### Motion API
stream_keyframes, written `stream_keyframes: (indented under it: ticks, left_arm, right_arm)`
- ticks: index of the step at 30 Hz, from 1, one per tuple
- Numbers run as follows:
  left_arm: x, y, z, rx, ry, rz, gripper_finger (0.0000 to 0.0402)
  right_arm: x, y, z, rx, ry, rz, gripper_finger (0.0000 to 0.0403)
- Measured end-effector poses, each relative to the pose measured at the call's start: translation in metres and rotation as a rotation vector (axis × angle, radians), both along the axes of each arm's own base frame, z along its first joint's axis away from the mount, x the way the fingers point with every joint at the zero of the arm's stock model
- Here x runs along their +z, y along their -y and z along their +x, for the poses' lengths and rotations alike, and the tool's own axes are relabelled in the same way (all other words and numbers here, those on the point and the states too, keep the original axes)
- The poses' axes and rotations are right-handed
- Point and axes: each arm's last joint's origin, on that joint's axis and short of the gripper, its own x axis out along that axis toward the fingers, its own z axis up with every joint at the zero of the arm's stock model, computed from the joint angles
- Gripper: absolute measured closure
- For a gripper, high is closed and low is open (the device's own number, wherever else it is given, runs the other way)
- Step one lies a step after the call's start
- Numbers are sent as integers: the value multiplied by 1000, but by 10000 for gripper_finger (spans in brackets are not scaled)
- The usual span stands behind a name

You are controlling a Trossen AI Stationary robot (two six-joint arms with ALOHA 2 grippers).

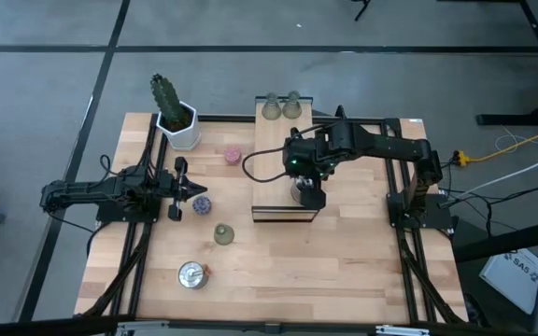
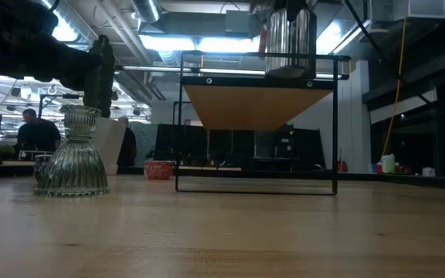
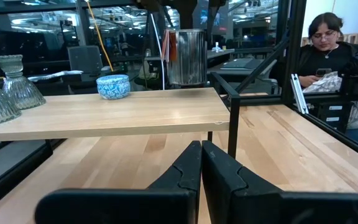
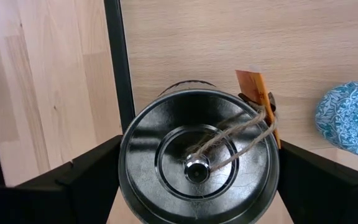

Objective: Pick & Place candle stick holders
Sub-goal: Put the right silver scented candle can on the shelf

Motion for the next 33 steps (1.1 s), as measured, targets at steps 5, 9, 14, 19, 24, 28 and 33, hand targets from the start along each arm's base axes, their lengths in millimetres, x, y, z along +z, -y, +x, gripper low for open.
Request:
stream_keyframes:
  ticks: [5,9,14,19,24,28,33]
  left_arm:
    - [0,0,0,0,0,0,395]
    - [0,0,0,0,0,0,395]
    - [0,0,0,0,0,0,395]
    - [0,0,0,0,0,0,395]
    - [0,0,0,0,0,0,395]
    - [0,0,0,0,0,0,395]
    - [0,0,0,0,0,0,395]
  right_arm:
    - [-3,-1,3,2,-10,-1,38]
    - [-6,-1,5,2,-19,-1,38]
    - [-12,-1,8,-2,-23,0,38]
    - [-11,0,6,-9,-20,-12,38]
    - [-9,0,4,-13,-11,-16,38]
    - [-1,-1,-1,-19,16,-13,38]
    - [5,-1,-6,-20,46,-12,38]
